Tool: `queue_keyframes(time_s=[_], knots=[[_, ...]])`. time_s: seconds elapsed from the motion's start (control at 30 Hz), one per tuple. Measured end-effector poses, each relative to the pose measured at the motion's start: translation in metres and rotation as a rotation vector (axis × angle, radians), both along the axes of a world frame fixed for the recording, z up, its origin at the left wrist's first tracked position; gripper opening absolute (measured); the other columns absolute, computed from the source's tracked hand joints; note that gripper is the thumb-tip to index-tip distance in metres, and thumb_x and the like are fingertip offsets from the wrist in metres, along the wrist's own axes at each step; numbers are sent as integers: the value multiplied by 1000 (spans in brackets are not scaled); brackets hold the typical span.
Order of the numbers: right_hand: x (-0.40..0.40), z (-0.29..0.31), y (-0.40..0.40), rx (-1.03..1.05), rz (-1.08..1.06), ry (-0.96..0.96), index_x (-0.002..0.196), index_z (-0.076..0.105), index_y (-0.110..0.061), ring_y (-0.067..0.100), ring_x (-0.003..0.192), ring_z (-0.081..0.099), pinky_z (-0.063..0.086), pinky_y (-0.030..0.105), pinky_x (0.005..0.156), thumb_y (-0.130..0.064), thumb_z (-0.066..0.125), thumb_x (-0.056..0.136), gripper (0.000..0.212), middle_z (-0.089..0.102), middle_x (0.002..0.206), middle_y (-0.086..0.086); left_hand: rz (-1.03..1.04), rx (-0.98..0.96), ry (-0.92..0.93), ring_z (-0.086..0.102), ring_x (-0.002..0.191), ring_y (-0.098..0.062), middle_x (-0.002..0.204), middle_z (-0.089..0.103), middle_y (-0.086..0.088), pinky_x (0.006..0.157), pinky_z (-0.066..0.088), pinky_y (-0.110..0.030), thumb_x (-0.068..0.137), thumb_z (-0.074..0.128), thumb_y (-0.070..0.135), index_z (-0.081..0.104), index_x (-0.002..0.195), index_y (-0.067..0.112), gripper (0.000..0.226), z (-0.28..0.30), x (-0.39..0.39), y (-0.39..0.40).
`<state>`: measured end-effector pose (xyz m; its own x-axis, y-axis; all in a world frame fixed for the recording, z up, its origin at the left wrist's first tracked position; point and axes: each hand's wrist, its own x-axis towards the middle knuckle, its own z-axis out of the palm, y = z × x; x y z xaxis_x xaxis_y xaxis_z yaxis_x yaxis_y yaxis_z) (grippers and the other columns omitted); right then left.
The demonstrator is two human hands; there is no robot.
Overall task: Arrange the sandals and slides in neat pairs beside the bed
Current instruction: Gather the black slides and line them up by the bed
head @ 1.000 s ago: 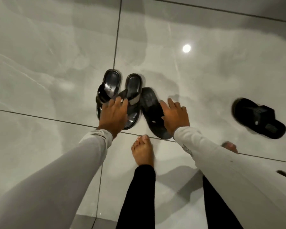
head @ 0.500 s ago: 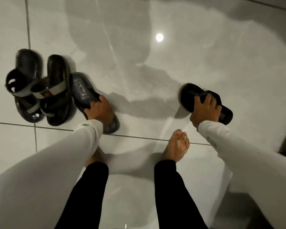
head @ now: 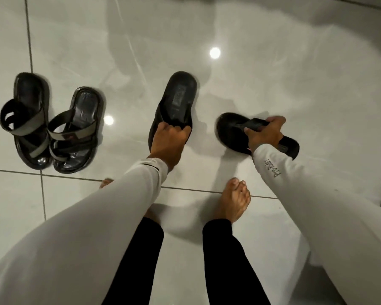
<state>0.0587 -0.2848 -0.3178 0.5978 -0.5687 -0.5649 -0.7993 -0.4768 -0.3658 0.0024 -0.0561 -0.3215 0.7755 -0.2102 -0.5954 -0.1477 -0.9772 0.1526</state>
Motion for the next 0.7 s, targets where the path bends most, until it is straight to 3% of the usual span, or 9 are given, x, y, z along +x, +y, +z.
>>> queue_keyframes(time_s=[0.07,0.13,0.2,0.23,0.37,0.53,0.63,0.7], knots=[[-4,-1,8,0,316,24,118,42,-16,32,88,61,56,45,86,5,64,78,50,58,101,10,19,-26,1,65,104,-35,111,71,-10,106,38,-41,92,50,9,50,137,15,45,0,-3,5],[-9,-1,15,-91,833,35,120,45,-14,37,86,62,51,47,82,12,53,73,54,67,94,15,24,-33,4,64,105,-35,112,71,-11,107,38,-41,94,48,10,50,138,15,44,3,-6,12],[-13,1,26,-198,1281,11,127,49,-10,39,90,64,43,45,85,8,52,73,57,72,94,15,31,-34,22,64,105,-34,112,71,-11,108,38,-41,94,47,10,51,137,15,44,5,-11,19],[-13,1,31,-214,1384,-2,130,49,-10,37,94,64,41,44,88,5,50,77,55,72,97,13,38,-36,33,64,104,-34,111,71,-10,107,38,-41,93,47,10,52,135,15,43,5,-13,22],[-17,1,55,-138,1356,-2,140,45,-13,35,101,62,44,43,88,3,56,85,59,71,106,10,114,-55,69,67,92,-33,99,73,-7,92,44,-41,93,48,12,57,119,15,28,4,-18,28],[-26,-5,80,-20,1245,118,143,36,-16,40,88,66,55,48,77,4,54,90,60,68,98,18,75,-149,59,67,89,-34,96,73,-7,82,42,-40,89,51,17,59,113,16,25,1,-19,24],[-25,-7,92,152,1000,191,136,37,-24,38,83,68,57,48,77,2,54,89,57,70,95,17,39,-219,83,67,90,-35,97,72,-8,81,44,-39,79,54,19,60,113,16,34,0,-11,17],[-21,-4,104,311,652,233,129,53,-27,33,82,64,54,40,66,-13,61,88,43,70,92,16,37,-241,85,67,93,-34,100,71,-8,85,45,-39,79,55,20,61,115,16,37,0,-5,19]])
